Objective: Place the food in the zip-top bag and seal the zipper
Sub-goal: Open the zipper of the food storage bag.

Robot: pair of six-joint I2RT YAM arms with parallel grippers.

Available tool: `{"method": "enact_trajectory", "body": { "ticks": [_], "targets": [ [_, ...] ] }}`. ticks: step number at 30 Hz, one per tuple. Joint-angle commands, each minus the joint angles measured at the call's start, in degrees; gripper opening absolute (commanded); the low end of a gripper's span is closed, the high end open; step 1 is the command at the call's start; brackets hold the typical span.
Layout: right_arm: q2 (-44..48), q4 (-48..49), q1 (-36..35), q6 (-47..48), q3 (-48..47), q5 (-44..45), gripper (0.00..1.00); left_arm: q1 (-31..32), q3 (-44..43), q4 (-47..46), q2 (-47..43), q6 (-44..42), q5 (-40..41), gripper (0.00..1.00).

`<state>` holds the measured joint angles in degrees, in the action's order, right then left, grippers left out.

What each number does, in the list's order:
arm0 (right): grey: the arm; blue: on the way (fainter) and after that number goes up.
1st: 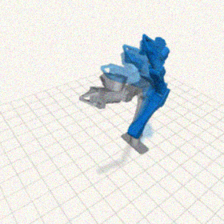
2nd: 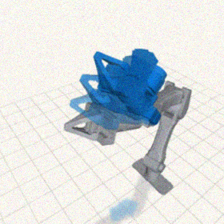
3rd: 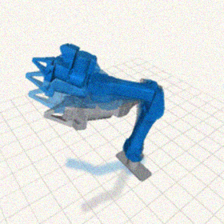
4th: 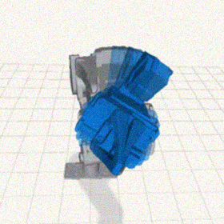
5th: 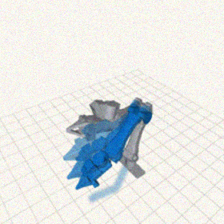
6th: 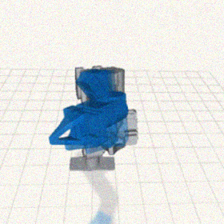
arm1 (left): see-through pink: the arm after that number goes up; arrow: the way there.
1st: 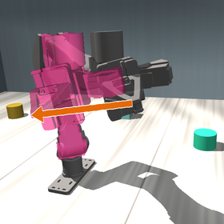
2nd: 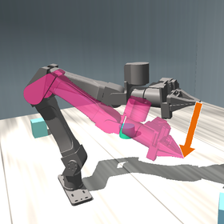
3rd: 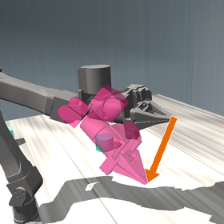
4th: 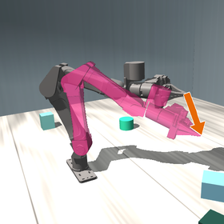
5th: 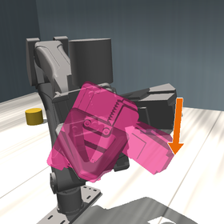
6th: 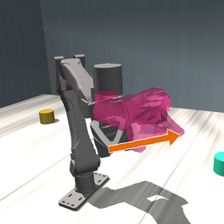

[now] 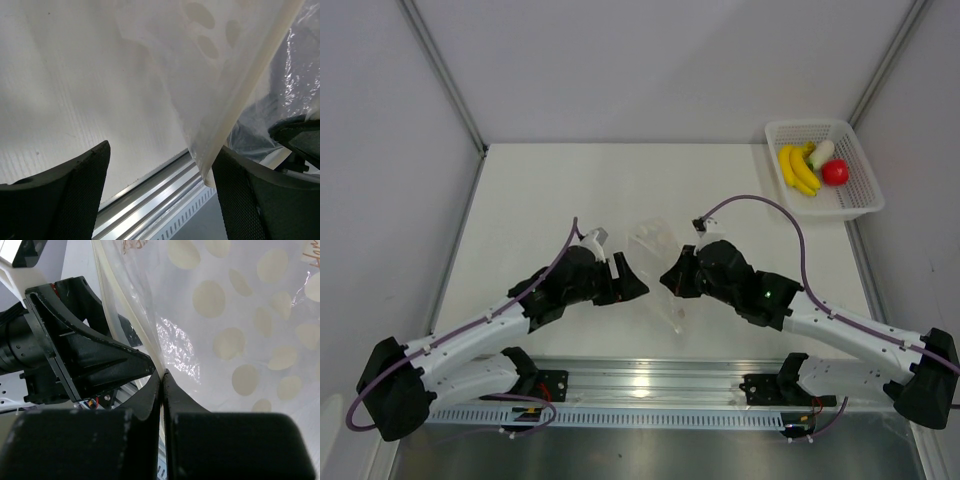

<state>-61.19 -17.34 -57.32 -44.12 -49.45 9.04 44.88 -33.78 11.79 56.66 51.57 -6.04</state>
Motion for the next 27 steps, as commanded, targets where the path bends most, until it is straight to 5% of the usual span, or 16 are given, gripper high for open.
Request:
{"method": "enact_trajectory", "body": {
  "ticks": [1, 6, 9, 13, 14, 21, 27],
  "targets": [
    [0.1, -0.1, -0.2, -0.9, -1.4, -0.6, 0.0, 0.3, -2.0, -2.5, -1.5, -1.4, 0.1, 0.82],
    [-0.4, 1.6, -0.2, -1.3, -1.8, -2.4, 0.0, 0.2, -2.7, -2.5, 0.0, -0.9, -0.7, 0.76],
    [-1.3, 1.5, 0.3, -1.5, -3.0, -3.3, 0.0, 0.3, -4.1, -2.1, 0.4, -1.4, -0.8, 0.64],
    [-2.5, 0.8, 2.1, -1.6, -4.1, -4.2, 0.0, 0.2, -8.8, 3.5, -1.5, -4.0, 1.9, 0.19],
    [-2.7, 0.6, 3.7, -1.3, -4.2, -5.6, 0.0, 0.3, -10.1, 7.6, -2.0, -5.2, 4.2, 0.01],
    [-5.1, -4.0, 13.7, 2.8, -8.0, -13.0, 0.0, 0.3, -24.7, 24.2, -4.6, -11.5, 10.7, 0.01],
    [-9.0, -4.4, 22.4, 5.2, -8.8, -20.6, 0.0, 0.2, -35.6, 33.1, 3.1, -17.1, 8.7, 0.01]
  ]
}}
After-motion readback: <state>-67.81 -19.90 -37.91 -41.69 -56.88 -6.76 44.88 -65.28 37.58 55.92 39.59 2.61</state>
